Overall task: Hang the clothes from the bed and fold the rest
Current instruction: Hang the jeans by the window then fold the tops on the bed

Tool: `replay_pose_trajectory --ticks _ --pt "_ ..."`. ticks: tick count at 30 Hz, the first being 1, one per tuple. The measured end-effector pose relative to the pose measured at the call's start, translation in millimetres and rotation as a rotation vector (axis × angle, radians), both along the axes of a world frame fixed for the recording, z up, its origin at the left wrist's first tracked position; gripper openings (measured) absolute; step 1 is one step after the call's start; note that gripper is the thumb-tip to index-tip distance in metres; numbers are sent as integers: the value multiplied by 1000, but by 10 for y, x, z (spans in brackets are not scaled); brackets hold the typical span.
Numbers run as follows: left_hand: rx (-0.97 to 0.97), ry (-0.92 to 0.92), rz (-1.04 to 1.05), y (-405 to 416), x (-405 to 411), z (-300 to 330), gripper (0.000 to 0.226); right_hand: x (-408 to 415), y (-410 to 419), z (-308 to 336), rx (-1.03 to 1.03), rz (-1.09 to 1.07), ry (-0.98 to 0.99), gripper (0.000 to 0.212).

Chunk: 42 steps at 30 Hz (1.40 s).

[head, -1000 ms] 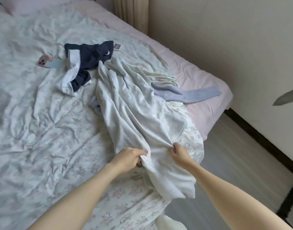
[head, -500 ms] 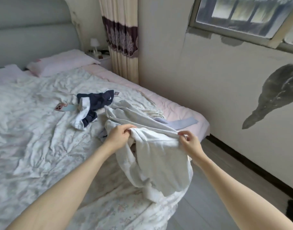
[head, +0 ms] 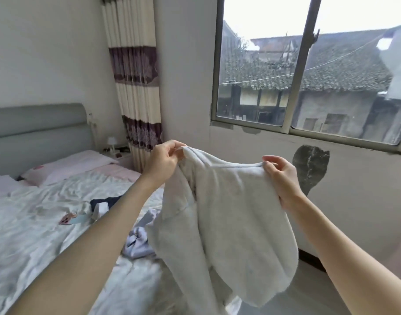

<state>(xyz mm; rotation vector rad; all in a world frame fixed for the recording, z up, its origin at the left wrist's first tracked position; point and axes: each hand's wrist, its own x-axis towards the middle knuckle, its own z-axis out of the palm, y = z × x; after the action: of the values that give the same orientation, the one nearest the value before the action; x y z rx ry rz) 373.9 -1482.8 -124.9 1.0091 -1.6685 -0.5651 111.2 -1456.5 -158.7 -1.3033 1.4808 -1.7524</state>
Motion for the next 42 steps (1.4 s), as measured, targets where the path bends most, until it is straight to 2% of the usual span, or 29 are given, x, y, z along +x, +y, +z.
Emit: replay_pose_trajectory --ticks 6,13,22,29,35,39,42 --pt "-6 -28 -2 831 -59 -15 16 38 438 84 -140 -60 121 19" --pt "34 38 -9 1713 -139 -244 17 15 897 -201 -152 2 88 22" --pt "137 97 146 2123 418 -504 16 759 842 -442 38 210 55 27" --pt "283 128 324 1614 1315 -1018 16 1741 61 -824 285 319 102 29" --pt "434 166 577 444 2621 -1661 18 3144 -1213 -1278 479 360 149 28" --pt "613 -14 870 -331 3425 -2207 29 3909 -1912 -1633 594 507 194 31" --pt "844 -141 816 -609 3675 -2693 48 4075 -2091 -2030 607 577 412 37"
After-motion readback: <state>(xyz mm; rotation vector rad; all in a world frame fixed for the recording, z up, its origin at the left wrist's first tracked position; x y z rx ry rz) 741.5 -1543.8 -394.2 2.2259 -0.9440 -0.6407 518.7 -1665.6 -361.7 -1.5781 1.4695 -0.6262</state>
